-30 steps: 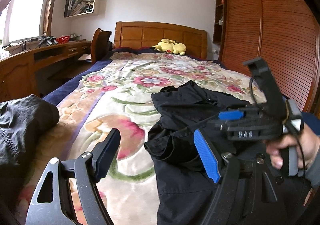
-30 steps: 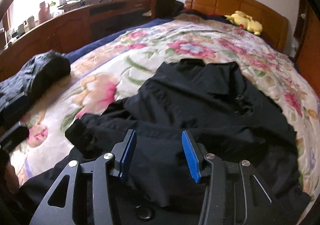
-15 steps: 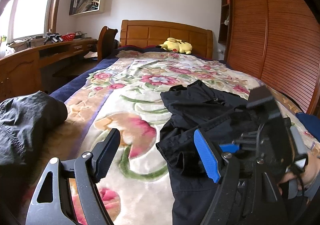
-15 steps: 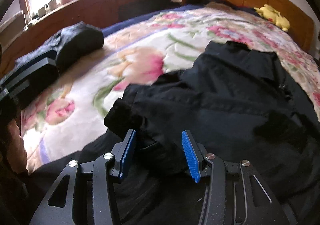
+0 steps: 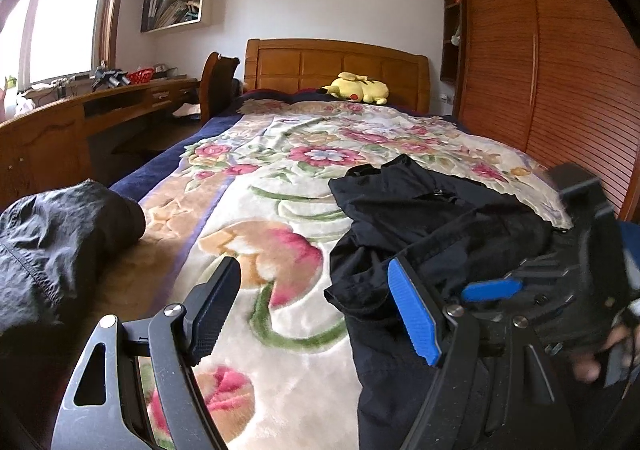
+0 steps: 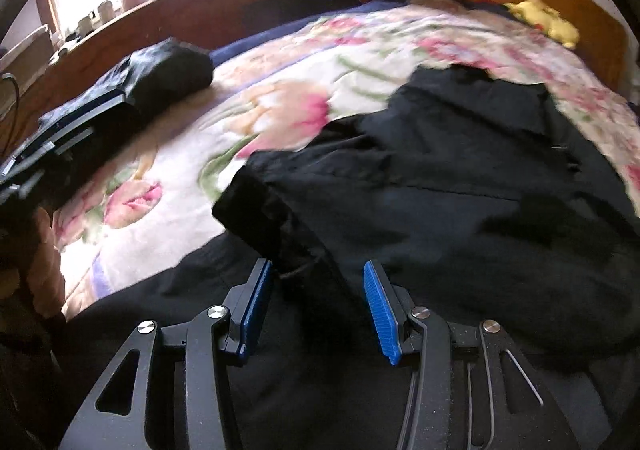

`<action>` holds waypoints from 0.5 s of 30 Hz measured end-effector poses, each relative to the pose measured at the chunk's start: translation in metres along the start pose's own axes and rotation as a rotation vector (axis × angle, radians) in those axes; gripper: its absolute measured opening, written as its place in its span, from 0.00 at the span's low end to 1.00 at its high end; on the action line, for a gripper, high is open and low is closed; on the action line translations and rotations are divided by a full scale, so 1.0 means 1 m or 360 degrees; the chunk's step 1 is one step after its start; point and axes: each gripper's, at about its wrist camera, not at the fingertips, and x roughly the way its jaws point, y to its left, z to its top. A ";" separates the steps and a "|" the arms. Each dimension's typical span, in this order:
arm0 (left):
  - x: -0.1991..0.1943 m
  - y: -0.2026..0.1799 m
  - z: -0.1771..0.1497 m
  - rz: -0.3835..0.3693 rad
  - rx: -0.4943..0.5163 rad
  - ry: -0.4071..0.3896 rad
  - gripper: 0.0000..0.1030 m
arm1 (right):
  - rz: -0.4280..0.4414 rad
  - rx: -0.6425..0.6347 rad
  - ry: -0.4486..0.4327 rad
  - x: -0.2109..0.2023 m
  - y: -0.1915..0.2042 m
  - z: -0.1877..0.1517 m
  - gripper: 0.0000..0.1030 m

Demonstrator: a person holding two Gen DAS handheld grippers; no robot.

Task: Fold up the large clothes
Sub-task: 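Move both open tools to the coat hem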

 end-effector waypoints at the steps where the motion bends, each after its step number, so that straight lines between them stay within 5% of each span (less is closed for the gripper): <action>1: -0.001 -0.003 -0.001 -0.0003 0.0012 0.0000 0.75 | -0.0032 0.0009 -0.0021 -0.010 -0.004 -0.004 0.48; 15: -0.040 -0.037 -0.024 -0.0117 0.0135 0.0034 0.75 | -0.0391 0.0223 -0.0163 -0.100 -0.057 -0.087 0.48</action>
